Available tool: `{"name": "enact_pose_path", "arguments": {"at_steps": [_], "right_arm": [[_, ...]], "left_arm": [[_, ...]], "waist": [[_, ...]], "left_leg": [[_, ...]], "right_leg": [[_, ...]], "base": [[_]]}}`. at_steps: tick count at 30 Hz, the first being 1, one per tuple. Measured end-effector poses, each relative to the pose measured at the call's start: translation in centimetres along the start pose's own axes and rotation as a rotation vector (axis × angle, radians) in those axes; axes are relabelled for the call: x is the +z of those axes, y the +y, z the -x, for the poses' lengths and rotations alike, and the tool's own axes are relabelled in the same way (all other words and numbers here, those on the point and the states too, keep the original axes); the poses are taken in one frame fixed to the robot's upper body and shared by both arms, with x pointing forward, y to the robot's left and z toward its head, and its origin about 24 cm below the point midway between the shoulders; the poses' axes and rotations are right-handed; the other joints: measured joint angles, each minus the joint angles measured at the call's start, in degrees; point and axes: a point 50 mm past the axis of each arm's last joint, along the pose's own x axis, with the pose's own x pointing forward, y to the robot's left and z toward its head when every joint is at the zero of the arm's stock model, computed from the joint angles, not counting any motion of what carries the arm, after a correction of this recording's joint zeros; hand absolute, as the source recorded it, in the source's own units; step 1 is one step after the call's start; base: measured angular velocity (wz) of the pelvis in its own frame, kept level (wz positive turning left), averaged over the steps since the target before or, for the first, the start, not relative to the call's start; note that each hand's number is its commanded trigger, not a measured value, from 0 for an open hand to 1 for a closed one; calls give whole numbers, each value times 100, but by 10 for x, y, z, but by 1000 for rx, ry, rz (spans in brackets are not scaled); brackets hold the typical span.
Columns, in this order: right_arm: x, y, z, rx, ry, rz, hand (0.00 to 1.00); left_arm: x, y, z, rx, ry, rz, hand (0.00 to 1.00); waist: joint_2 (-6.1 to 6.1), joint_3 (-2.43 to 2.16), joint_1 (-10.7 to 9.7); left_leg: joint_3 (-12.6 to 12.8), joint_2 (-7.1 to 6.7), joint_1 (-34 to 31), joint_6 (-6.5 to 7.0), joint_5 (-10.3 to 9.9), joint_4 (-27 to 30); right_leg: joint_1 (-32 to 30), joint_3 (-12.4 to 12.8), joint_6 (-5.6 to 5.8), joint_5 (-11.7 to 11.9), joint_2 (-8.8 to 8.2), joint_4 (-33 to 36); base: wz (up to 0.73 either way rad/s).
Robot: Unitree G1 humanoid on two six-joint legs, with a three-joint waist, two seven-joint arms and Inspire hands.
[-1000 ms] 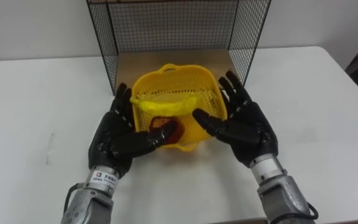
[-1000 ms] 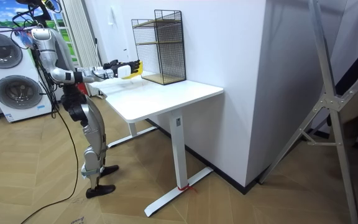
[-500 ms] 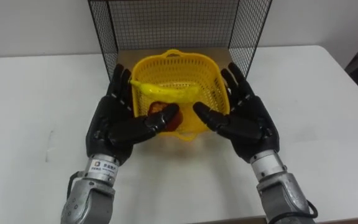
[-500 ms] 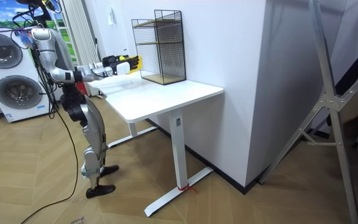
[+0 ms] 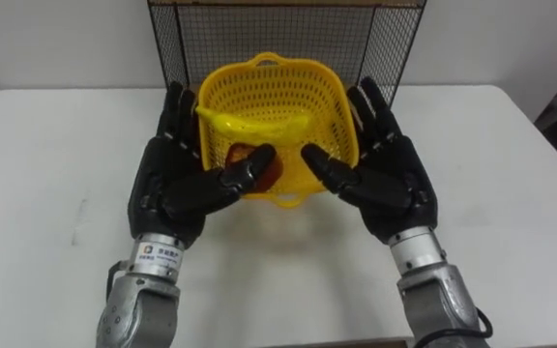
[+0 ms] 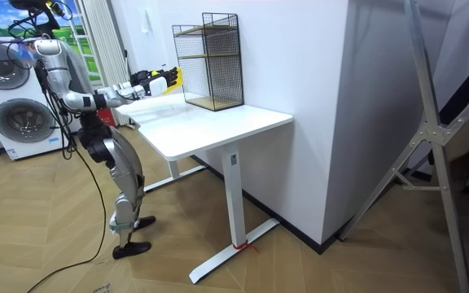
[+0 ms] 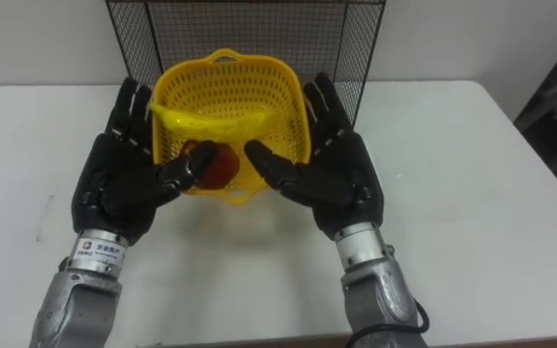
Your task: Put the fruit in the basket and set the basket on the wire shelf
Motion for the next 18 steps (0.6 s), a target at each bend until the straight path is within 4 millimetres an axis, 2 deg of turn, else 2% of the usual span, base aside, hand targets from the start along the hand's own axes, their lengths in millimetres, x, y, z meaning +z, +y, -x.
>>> {"name": "enact_pose_path", "arguments": {"at_steps": [3, 4, 8, 9, 11, 12, 13, 14, 15, 16, 18], "right_arm": [[-1, 0, 1, 2, -5, -23, 0], [-1, 1, 1, 7, -6, -23, 0], [-1, 1, 1, 16, -3, -21, 0], [-2, 2, 1, 21, 2, -20, 0], [-2, 2, 1, 20, 1, -31, 0], [-3, 2, 2, 18, 4, -41, 0], [-3, 1, 2, 18, 5, -41, 0], [-3, 1, 2, 17, 8, -42, 0], [-6, 1, 2, 15, 21, -44, 0], [-7, 1, 2, 15, 26, -47, 0], [-6, 2, 2, 18, 23, -47, 0]], "left_arm": [[1, 0, 0, 0, -5, 0, 0], [1, 1, 0, 0, -5, -2, 0], [1, 2, 0, 8, -6, 23, 0], [2, 2, 0, 8, -7, 20, 0], [3, 4, 0, 9, -6, 11, 0], [3, 5, 1, 7, 0, 4, 0], [3, 5, 0, 3, -1, 0, 0], [3, 5, 0, 3, -1, -1, 0], [3, 5, 1, 4, 1, -3, 0], [4, 6, 0, 5, -4, -5, 0], [5, 6, 0, 6, -9, -5, 0]], "waist": [[-3, 2, 15], [-18, -24, 34], [-39, -36, -25], [-56, -34, -35], [-105, -2, -12], [-148, -7, 4], [-146, -9, -5], [-151, -7, -10], [-191, -34, 2], [-231, -74, 11], [-252, -80, 74]], "left_leg": [[4, 47, -11, -73, 32, -9], [35, 50, -8, -116, 75, -98], [114, 47, 53, -188, 196, -253], [116, 48, 30, -214, 236, -226], [94, 60, -178, -284, 317, 31], [51, 40, -279, -367, 368, 21], [-3, 29, -420, -472, 498, -332], [-24, 18, -499, -374, 688, -463], [-14, -10, -536, -231, 875, -533], [10, -75, -481, -186, 842, -543], [101, -135, -409, -136, 741, -505]], "right_leg": [[-66, 11, -81, -40, 20, 77], [-114, 23, -116, -24, 24, 78], [-143, 83, -203, -18, 18, 53], [-141, 99, -227, -29, 21, 54], [-107, 173, -262, -39, 24, 55], [-127, 253, -276, -51, 18, 62], [-151, 260, -265, -89, 18, 74], [-156, 280, -245, -124, 14, 93], [-160, 344, -190, -196, -34, 164], [-158, 315, -132, -240, -100, 183], [-187, 355, -85, -288, -200, 238]], "base": [[-5], [-14], [-6], [-3], [-5], [0], [0], [-5], [-6], [-5], [-11]]}}
